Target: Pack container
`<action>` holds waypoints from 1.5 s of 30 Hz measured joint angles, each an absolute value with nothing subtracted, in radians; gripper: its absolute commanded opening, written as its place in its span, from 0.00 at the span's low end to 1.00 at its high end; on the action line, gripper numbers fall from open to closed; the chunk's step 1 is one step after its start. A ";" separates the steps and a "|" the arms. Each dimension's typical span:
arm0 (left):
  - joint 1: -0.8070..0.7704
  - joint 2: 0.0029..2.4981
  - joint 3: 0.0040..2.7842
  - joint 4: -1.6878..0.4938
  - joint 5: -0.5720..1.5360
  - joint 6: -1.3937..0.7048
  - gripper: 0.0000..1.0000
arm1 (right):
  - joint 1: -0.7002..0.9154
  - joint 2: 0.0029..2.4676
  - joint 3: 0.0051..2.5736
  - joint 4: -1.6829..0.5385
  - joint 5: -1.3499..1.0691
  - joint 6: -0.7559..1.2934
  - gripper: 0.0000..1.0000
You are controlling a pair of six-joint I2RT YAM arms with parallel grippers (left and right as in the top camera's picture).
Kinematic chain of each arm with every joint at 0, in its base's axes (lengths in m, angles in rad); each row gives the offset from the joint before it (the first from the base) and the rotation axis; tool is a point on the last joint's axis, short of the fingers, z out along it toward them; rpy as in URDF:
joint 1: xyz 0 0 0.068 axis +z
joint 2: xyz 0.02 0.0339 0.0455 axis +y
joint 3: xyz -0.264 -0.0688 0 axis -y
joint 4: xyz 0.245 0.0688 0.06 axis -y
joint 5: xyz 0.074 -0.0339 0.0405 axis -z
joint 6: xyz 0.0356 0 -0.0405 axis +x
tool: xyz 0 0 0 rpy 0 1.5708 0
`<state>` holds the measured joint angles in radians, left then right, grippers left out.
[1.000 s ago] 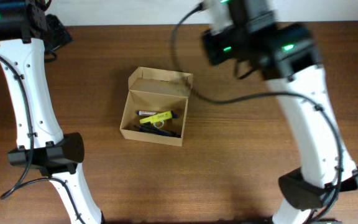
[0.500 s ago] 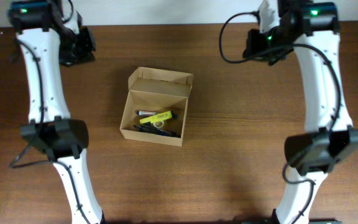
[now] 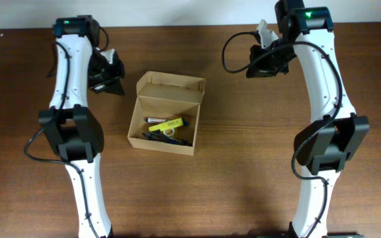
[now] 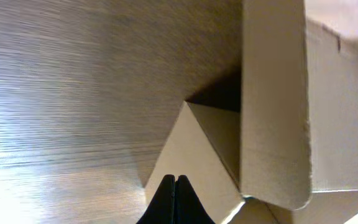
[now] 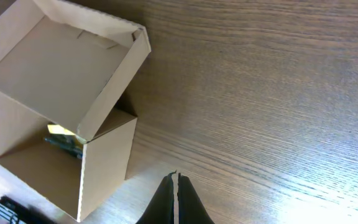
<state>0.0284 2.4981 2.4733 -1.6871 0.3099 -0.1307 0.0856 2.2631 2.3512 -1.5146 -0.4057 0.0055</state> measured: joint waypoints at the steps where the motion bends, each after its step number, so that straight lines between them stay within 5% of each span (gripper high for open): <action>1: 0.017 2.498 2.469 -1.687 0.307 -0.127 0.02 | 0.087 2.263 2.351 -1.515 -0.404 0.002 0.04; 14: -0.107 2.471 2.455 -1.687 0.168 -0.120 0.02 | 0.087 2.263 2.351 -1.506 -0.369 -0.009 0.04; 31: -0.047 2.459 2.453 -1.687 0.092 -0.124 0.02 | 0.099 2.263 2.231 -1.502 -0.363 -0.009 0.04; 45: -0.044 2.459 2.453 -1.687 0.085 -0.124 0.02 | 0.303 2.264 1.922 -1.137 -0.380 -0.008 0.04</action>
